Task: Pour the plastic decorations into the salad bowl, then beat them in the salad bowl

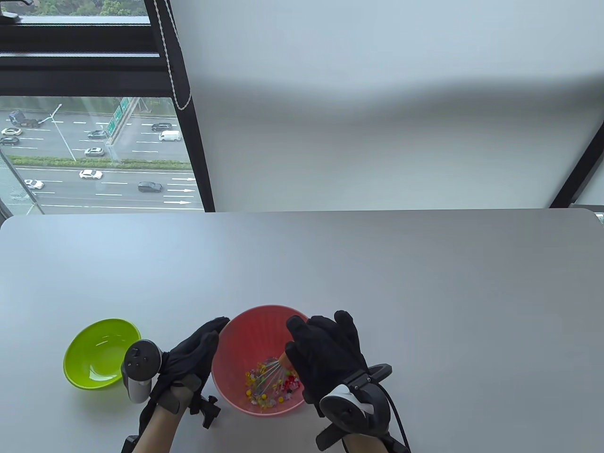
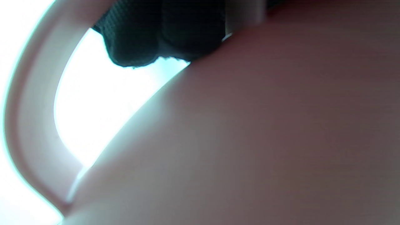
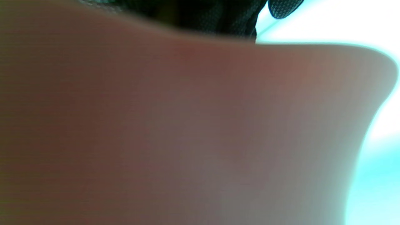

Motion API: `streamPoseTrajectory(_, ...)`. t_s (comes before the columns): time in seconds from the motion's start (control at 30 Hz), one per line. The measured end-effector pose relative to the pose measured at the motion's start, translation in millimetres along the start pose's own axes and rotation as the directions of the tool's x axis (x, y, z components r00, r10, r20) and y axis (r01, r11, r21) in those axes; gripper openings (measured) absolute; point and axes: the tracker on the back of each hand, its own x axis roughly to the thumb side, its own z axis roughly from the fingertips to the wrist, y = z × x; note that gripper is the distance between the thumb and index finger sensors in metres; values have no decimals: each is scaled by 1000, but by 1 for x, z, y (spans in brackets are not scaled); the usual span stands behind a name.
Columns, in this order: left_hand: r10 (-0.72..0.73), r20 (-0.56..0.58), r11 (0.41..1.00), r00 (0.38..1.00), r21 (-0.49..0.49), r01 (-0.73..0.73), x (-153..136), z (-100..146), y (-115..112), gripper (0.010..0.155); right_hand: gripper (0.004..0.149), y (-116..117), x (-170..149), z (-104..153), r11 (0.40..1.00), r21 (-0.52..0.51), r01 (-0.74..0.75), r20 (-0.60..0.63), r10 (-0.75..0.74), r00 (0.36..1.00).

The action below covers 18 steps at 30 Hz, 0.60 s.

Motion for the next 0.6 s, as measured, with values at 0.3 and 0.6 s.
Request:
streamPoseTrajectory(0.3,0,0,1000,1000,0,0,0,0,0,60,50,0,2,0,1000,-13,-10,3,10,1000)
streamPoseTrajectory(0.6,0,0,1000,1000,0,0,0,0,0,61,48,-2,2,0,997,-38,-62,26,63,998)
